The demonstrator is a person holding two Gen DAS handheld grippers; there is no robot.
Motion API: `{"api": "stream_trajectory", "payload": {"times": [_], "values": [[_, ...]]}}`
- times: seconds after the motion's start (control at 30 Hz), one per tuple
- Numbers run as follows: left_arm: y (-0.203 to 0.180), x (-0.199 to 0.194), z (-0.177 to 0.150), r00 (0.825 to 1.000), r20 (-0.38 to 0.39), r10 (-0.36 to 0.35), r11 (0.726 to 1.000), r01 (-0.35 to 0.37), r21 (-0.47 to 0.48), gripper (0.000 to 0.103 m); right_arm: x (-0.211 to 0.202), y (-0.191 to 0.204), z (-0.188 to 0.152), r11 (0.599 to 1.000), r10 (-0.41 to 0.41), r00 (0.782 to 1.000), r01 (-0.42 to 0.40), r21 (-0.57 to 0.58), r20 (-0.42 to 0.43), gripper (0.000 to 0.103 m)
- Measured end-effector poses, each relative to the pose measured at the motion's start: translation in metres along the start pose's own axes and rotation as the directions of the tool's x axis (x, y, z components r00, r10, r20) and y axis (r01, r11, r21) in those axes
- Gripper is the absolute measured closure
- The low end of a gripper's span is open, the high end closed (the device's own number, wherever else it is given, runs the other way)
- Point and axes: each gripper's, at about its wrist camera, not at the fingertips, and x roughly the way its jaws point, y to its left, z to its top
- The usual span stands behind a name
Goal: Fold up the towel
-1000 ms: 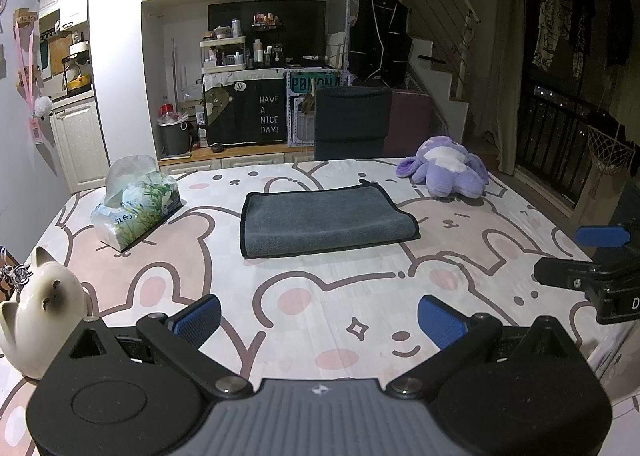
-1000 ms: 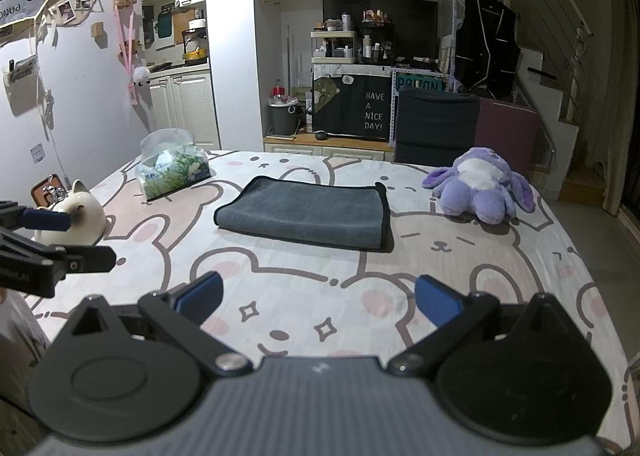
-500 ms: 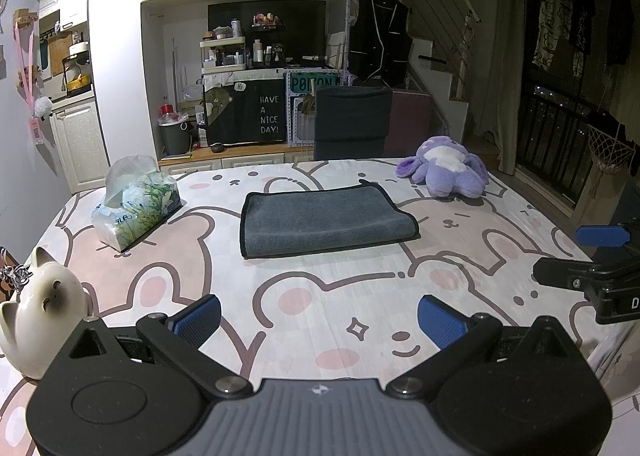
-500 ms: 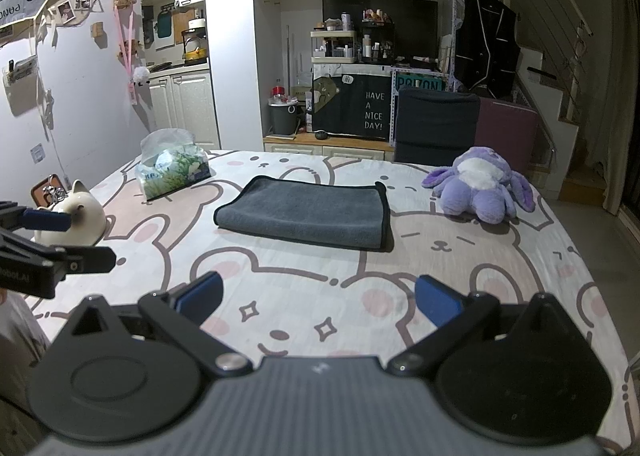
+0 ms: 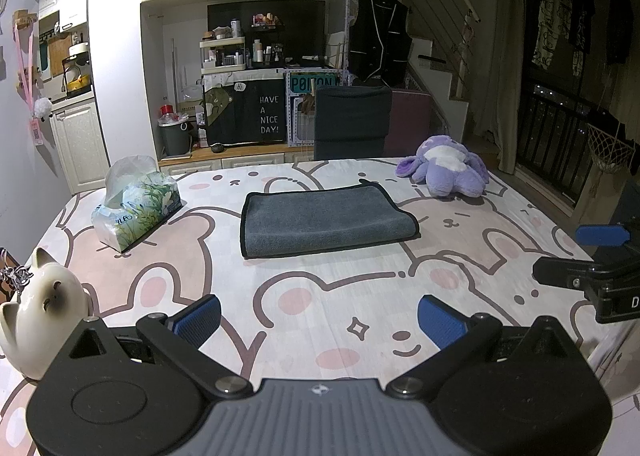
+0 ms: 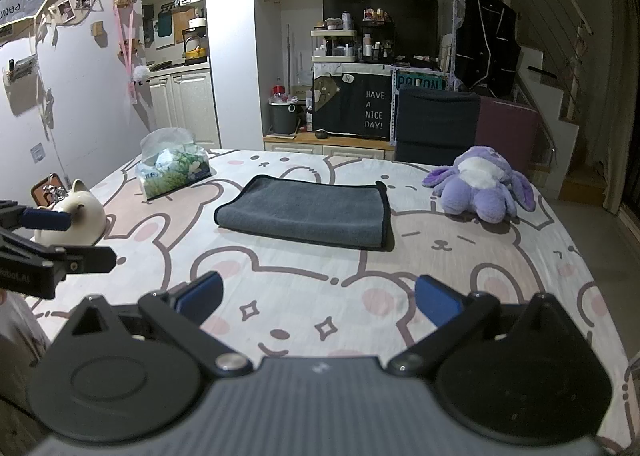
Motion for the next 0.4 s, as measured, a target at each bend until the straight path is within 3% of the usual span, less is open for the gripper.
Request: {"api": "stream_trajectory", "payload": {"times": [0.4], "values": [[0.0016, 0.0009, -0.0027, 1.000, -0.004, 0.006, 1.000, -0.006, -0.003, 0.000, 0.0003, 0.0003, -0.0003, 1.000, 0.001, 1.000, -0.001, 0.000, 0.000, 0.000]]}}
